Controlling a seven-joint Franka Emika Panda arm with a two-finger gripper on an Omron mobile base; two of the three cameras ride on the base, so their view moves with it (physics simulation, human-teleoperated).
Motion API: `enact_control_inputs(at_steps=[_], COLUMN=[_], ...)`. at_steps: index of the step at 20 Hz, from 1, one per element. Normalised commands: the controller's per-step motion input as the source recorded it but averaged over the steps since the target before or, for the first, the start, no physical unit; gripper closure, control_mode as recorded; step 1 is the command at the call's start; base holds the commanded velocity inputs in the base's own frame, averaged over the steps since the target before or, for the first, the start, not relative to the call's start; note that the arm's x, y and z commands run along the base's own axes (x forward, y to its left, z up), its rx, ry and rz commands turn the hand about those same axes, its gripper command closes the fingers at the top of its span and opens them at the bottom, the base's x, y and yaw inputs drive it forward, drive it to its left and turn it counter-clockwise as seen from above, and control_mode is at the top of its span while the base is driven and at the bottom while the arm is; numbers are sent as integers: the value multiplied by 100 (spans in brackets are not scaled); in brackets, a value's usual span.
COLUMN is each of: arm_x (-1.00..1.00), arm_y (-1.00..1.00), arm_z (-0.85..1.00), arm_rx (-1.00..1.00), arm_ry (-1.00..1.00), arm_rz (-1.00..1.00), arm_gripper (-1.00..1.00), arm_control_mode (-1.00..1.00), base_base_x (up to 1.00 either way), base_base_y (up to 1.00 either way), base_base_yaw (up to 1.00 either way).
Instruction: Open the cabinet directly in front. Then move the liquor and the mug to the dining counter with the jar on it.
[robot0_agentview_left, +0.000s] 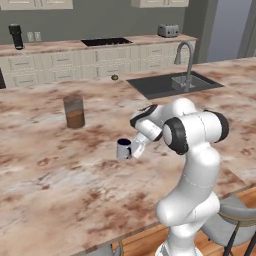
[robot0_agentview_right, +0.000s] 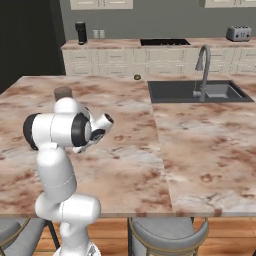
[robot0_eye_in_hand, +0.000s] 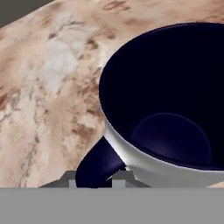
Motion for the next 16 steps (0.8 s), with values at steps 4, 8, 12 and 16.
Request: enact_control_inputs(at_steps=[4,8,12,16], arm_x=[36,6,0,0], arm_y=[36,2,0,0], arm_z=[1,0,0,4], arm_rx=[-9,0,0,0], arm_ry=[14,0,-1,0], arm_rz=[-8,0,0,0], arm_gripper=[100,100,-100,-100], arm_control_mode=[-100,-100,-100,-100], base_base_x=[0,0,0,0], base_base_y=[0,0,0,0], base_base_yaw=[0,0,0,0])
